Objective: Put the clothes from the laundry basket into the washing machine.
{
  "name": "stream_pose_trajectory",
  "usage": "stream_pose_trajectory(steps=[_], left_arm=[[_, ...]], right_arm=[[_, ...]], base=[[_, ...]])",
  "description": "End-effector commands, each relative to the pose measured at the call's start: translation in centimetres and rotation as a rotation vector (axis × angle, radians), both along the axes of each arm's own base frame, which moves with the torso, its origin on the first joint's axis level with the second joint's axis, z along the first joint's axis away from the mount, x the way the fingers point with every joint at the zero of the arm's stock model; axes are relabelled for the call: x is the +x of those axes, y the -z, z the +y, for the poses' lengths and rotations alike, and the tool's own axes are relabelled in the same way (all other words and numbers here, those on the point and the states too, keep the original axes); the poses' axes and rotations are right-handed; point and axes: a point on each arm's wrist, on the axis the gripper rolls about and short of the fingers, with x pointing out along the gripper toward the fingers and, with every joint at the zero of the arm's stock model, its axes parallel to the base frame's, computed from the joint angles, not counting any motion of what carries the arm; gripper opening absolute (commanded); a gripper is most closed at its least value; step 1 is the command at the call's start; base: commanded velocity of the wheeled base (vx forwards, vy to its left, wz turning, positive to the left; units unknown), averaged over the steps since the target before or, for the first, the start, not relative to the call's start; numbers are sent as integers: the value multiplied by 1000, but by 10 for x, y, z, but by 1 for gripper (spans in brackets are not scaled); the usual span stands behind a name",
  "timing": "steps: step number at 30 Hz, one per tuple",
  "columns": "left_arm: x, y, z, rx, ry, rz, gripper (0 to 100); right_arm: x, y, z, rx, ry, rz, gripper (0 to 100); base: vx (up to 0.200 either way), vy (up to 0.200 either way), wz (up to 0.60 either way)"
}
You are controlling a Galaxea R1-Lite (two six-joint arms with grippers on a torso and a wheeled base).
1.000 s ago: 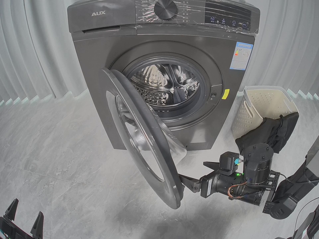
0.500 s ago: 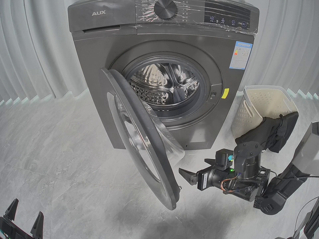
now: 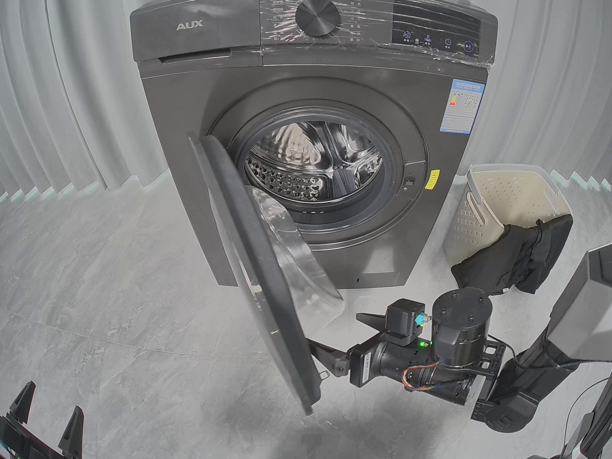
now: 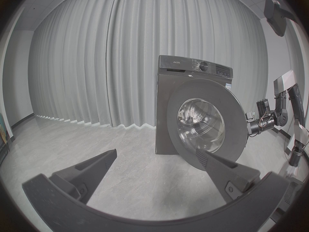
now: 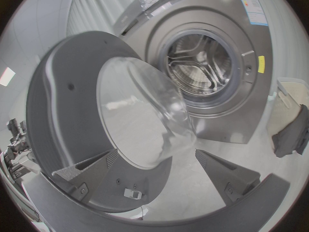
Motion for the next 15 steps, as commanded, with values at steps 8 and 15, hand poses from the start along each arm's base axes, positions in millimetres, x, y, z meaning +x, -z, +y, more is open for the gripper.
stream_pose_trajectory(steps=[8, 15], left_arm=[[0, 4, 0, 0, 0, -3, 100], [0, 4, 0, 0, 0, -3, 100]], right_arm=[[2, -3, 4, 26, -4, -15, 100], [44, -10, -21, 31, 159, -44, 100]], base=[[0, 0, 0], [0, 0, 0]])
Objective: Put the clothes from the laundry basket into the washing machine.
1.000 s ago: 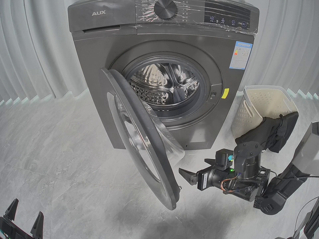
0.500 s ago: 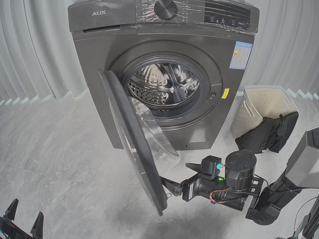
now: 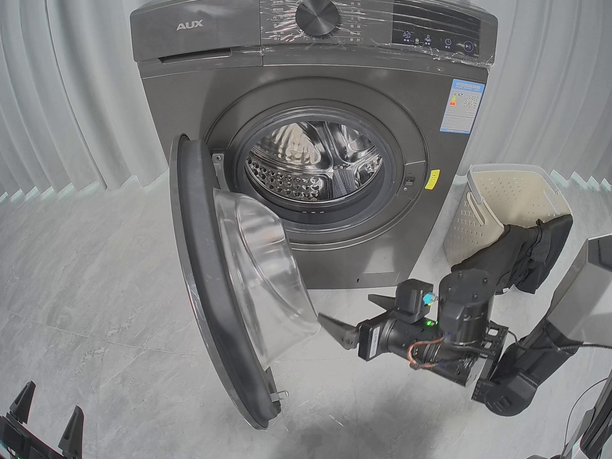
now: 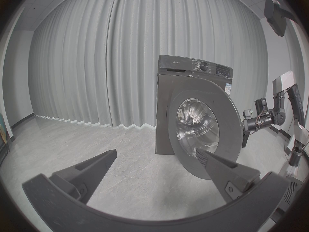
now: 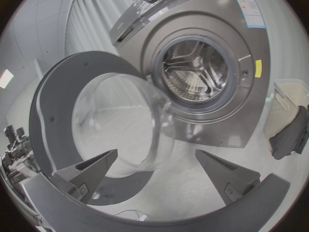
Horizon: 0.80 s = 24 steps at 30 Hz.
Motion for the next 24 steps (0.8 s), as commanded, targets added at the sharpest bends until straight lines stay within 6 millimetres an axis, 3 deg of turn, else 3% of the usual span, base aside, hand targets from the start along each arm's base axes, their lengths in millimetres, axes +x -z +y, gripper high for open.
stream_pose_trajectory(steps=[1, 8, 14, 24], left_arm=[[0, 4, 0, 0, 0, -3, 100], [0, 4, 0, 0, 0, -3, 100], [0, 4, 0, 0, 0, -3, 100], [0, 4, 0, 0, 0, -3, 100]], right_arm=[[27, -4, -14, 2, 98, -18, 100], [41, 25, -4, -39, 101, 26, 100], [43, 35, 2, -51, 91, 39, 100], [23, 40, 24, -54, 7, 40, 100]], base=[[0, 0, 0], [0, 0, 0], [0, 0, 0], [0, 0, 0]])
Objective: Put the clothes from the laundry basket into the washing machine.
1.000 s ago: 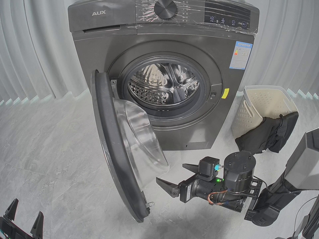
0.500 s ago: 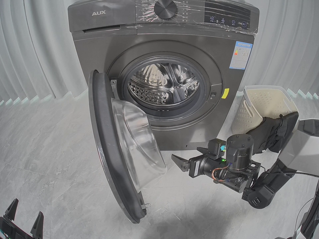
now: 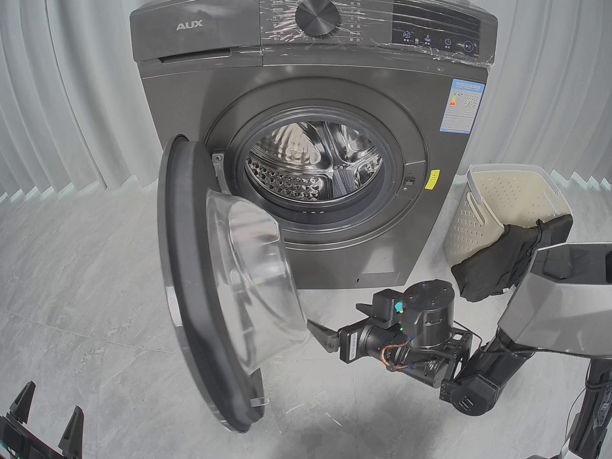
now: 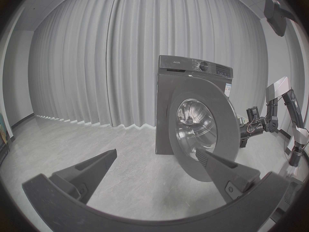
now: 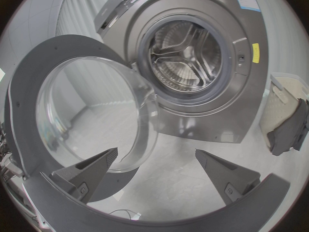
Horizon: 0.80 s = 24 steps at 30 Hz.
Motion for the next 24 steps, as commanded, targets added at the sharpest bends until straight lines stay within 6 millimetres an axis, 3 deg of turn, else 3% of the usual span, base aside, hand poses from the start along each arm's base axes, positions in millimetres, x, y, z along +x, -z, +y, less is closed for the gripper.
stream_pose_trajectory(steps=[1, 10, 15, 24], left_arm=[[0, 4, 0, 0, 0, -3, 100], [0, 4, 0, 0, 0, -3, 100], [0, 4, 0, 0, 0, -3, 100], [0, 4, 0, 0, 0, -3, 100]], right_arm=[[-10, 2, 12, 6, -47, -3, 100], [-4, -8, 14, 33, -50, -32, 100], [1, -15, 26, 35, -79, -26, 100], [19, -22, 52, 35, -94, -8, 100]], base=[[0, 0, 0], [0, 0, 0], [0, 0, 0], [-200, 0, 0]])
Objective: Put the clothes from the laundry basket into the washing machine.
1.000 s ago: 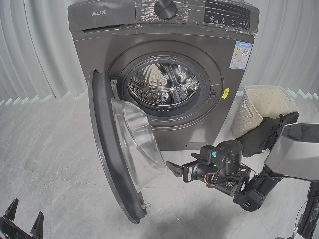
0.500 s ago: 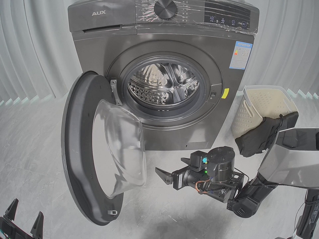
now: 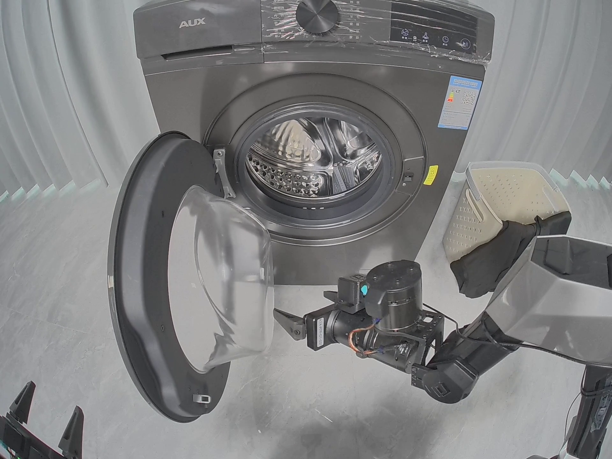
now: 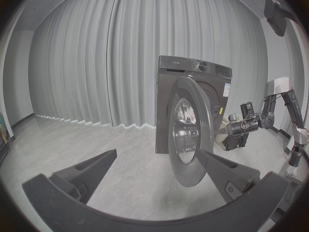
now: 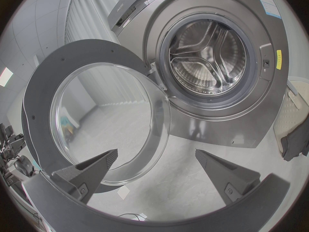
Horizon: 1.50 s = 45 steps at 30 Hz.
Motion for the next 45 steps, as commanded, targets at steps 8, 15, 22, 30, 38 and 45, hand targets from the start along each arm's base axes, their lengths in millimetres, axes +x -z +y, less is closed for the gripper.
stream_pose_trajectory(steps=[8, 15, 22, 30, 38, 45], left_arm=[[0, 4, 0, 2, 0, -3, 100], [0, 4, 0, 2, 0, -3, 100], [0, 4, 0, 5, 0, -3, 100], [0, 4, 0, 5, 0, -3, 100], [0, 4, 0, 5, 0, -3, 100], [0, 4, 0, 6, -1, -3, 100]], right_arm=[[9, 2, 36, 32, -40, -1, 100], [7, 4, 59, 71, -61, 10, 100], [22, -1, 66, 91, -42, 5, 100], [38, -4, 86, 52, -39, 39, 100], [49, 2, 108, 53, -30, 32, 100], [56, 4, 109, 57, -10, 27, 100]], base=[[0, 0, 0], [0, 0, 0], [0, 0, 0], [0, 0, 0], [0, 0, 0], [0, 0, 0]])
